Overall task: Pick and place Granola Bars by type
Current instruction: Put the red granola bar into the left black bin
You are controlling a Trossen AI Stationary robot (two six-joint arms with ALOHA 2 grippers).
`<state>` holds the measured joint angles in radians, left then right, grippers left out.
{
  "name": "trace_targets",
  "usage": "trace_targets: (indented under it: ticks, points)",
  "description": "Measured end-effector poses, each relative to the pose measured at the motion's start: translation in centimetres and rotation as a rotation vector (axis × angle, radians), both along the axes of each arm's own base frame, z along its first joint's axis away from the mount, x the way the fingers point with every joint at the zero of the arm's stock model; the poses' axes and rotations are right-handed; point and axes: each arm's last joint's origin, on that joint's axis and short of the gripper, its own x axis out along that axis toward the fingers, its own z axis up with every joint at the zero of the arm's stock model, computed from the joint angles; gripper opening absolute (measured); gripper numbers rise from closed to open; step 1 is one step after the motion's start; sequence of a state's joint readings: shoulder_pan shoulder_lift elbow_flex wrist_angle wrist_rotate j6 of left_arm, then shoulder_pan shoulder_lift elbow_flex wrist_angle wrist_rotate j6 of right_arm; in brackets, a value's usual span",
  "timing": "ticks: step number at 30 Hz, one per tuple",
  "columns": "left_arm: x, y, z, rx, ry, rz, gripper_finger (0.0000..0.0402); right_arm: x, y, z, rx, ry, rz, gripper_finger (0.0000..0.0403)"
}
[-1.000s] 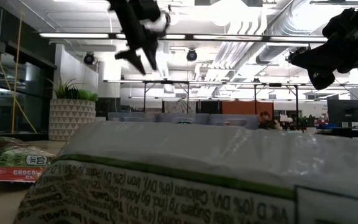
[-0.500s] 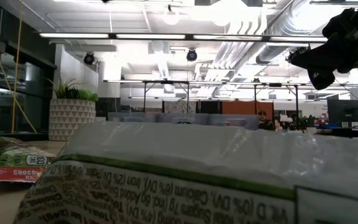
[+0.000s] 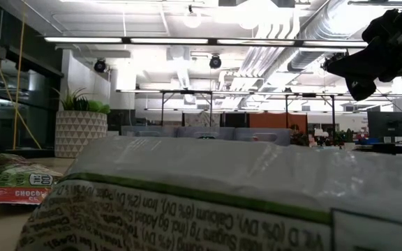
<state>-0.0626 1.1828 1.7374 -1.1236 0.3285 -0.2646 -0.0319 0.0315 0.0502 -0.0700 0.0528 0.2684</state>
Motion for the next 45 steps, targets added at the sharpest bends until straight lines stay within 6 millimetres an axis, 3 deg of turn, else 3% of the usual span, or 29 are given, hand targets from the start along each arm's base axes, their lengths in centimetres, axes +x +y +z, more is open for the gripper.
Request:
trace_targets:
  ticks: [7, 20, 33, 45]
  points:
    - [1.7, -4.4, -2.2, 0.079, 0.094, -0.053, 0.0211, 0.0, 0.0, 0.0, 0.0, 0.0, 0.0, 0.0]
    - [5.7, -11.5, -11.6, 0.421, 0.355, -0.24, 0.0211, 0.0, 0.0, 0.0, 0.0, 0.0, 0.0, 0.0]
    - [11.0, -15.2, -18.5, 0.567, 0.438, -0.363, 0.0211, 0.0, 0.0, 0.0, 0.0, -0.002, 0.0, 0.0]
    - [13.2, -17.6, -23.9, 0.657, 0.512, -0.494, 0.0211, 0.0, 0.0, 0.0, 0.0, 0.001, 0.0, 0.0]
